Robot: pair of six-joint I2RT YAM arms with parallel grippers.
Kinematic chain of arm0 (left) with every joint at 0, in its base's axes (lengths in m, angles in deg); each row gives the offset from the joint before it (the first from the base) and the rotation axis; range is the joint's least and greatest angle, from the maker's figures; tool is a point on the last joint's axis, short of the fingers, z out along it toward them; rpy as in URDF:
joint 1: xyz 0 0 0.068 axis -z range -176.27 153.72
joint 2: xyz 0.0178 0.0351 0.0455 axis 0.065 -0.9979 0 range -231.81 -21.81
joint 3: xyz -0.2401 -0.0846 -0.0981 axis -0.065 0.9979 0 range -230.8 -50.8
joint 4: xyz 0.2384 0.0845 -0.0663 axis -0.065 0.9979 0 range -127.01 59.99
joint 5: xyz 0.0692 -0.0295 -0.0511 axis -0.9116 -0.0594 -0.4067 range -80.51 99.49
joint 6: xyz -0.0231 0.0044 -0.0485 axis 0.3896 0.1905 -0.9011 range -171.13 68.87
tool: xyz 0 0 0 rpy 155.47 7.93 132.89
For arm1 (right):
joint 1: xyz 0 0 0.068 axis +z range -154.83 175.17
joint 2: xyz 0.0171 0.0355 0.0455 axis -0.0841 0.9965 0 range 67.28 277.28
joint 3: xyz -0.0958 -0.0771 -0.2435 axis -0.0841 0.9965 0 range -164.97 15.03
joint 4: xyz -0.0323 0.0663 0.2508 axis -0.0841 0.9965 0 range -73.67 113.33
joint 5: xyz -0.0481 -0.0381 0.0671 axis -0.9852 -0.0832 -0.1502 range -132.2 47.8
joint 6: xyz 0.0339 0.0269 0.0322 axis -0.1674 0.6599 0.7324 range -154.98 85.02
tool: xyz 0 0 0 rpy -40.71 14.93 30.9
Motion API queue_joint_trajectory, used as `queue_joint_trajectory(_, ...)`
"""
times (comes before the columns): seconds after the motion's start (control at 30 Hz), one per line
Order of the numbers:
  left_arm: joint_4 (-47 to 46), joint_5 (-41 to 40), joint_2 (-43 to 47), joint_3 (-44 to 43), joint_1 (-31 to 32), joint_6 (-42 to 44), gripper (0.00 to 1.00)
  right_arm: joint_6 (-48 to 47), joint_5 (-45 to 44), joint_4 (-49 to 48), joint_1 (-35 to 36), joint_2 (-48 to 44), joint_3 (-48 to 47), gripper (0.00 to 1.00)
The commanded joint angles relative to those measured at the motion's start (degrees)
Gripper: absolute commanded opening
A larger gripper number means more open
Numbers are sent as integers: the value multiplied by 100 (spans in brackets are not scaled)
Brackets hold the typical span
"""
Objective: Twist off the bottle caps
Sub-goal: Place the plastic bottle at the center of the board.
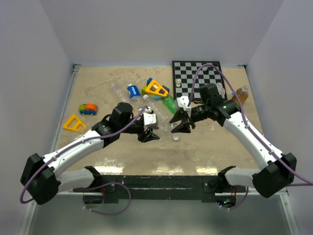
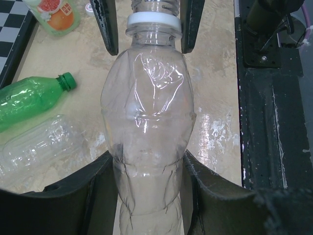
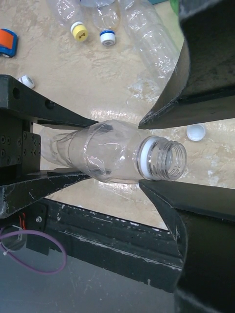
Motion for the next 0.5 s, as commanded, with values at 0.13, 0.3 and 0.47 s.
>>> queue_joint_trajectory(0.13, -283, 105, 46, -34, -35, -76, 0, 126, -158, -165, 26, -216, 54, 33)
queue_joint_trajectory(0.3, -266, 114, 63, -51, -35, -94, 7, 99, -263, -157, 35, -312, 63, 0)
queue_joint_trajectory(0.47, -265, -44, 221, 1, -26, -120, 48, 205, -439, -139, -9, -488, 63, 0)
